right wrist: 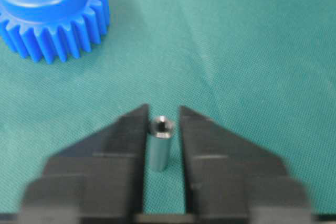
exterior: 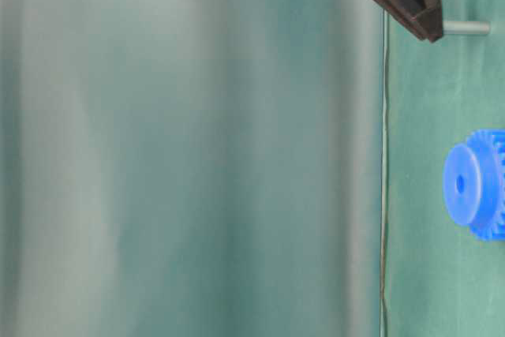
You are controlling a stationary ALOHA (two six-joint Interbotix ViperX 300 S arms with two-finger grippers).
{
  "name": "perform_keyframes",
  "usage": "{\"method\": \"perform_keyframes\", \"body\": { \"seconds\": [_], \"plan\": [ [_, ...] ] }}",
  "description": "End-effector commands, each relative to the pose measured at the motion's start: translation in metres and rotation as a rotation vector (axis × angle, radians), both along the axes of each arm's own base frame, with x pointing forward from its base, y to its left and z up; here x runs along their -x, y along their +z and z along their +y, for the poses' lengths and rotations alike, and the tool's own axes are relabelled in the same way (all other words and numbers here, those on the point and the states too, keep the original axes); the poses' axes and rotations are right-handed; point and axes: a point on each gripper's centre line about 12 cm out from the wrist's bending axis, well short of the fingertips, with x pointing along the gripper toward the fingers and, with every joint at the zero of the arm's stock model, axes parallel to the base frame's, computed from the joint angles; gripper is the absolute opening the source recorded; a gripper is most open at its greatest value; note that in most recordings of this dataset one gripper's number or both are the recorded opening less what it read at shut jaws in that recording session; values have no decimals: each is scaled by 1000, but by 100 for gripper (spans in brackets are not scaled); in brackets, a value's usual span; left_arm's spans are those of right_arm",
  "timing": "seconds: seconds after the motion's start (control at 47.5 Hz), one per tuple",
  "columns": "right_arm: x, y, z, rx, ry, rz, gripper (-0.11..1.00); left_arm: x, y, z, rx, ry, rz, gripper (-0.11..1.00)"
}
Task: Insert the shaft placed at a random location into the center hole of the medium gear at another random location.
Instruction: 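Lower the right gripper around the upright silver shaft and close it, then lift the silver shaft with the right gripper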
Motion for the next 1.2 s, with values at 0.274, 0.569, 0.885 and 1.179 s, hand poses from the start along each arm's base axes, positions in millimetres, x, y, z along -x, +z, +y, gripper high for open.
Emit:
{"method": "perform_keyframes", "body": {
  "seconds": [0.274,0.569,0.885,1.179],
  "plan": [
    [-5,7,-3,18,2,-30,13,-2,4,-1,0,-4,-9,0],
    [-8,22,-4,24,-1,-70,13,-2,5,-1,0,-4,-9,0],
    [-10,60,-4,27,0,-80,13,-2,4,-1,0,-4,-9,0],
    [-11,69,-3,25,6,-76,13,-2,4,-1,3,-3,-6,0]
  ]
}}
